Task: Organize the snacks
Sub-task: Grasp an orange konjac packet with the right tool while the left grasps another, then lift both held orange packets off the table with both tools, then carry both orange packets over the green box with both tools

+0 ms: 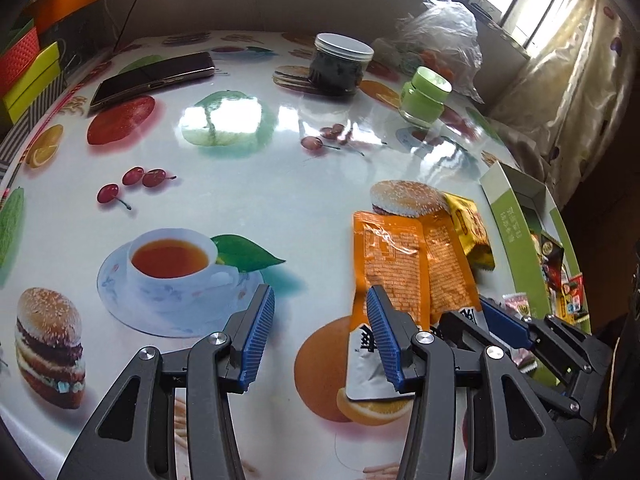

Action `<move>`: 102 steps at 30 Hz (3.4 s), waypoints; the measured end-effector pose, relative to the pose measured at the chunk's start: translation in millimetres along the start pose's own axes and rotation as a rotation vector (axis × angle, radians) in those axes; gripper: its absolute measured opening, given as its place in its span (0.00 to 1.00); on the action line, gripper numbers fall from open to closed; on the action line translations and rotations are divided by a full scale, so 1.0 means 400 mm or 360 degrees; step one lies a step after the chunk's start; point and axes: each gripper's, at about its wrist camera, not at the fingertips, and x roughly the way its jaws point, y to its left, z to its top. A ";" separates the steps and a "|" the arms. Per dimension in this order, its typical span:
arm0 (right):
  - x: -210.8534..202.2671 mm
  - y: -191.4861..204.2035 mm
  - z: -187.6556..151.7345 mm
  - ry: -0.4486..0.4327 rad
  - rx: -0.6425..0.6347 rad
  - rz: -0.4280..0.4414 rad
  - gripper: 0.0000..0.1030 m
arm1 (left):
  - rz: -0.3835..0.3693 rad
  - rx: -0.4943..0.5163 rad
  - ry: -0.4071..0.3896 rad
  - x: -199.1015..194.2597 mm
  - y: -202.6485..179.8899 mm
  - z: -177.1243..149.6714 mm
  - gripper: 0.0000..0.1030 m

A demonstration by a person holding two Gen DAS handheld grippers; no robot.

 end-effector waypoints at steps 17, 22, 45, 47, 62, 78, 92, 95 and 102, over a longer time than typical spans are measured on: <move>-0.060 -0.059 -0.039 -0.0105 0.0169 0.0101 0.08 | -0.0058 0.0159 0.0047 0.000 -0.086 -0.030 0.60; -0.072 -0.068 -0.048 -0.0112 0.0169 0.0053 0.08 | -0.0039 0.0235 0.0068 0.010 -0.115 -0.035 0.60; -0.109 -0.107 -0.079 -0.0158 0.0258 0.0079 0.07 | 0.0135 0.0347 0.0058 0.036 -0.138 -0.033 0.51; -0.114 -0.107 -0.080 -0.0172 0.0263 0.0090 0.06 | 0.0081 0.0304 0.0052 0.031 -0.127 -0.033 0.51; -0.133 -0.083 -0.079 -0.0223 0.0227 0.0118 0.05 | -0.0077 0.0189 -0.0012 -0.005 -0.105 -0.039 0.46; -0.189 -0.092 -0.084 -0.0322 0.0238 0.0100 0.05 | -0.0118 0.0216 -0.0076 -0.051 -0.127 -0.037 0.46; -0.252 -0.129 -0.080 -0.0419 0.0303 0.0070 0.05 | -0.0140 0.0296 -0.0128 -0.089 -0.186 -0.026 0.46; -0.267 -0.145 -0.081 -0.0443 0.0323 0.0057 0.05 | -0.0151 0.0321 -0.0137 -0.097 -0.206 -0.022 0.46; -0.305 -0.193 -0.088 -0.0495 0.0391 0.0011 0.05 | -0.0197 0.0383 -0.0160 -0.110 -0.266 -0.008 0.46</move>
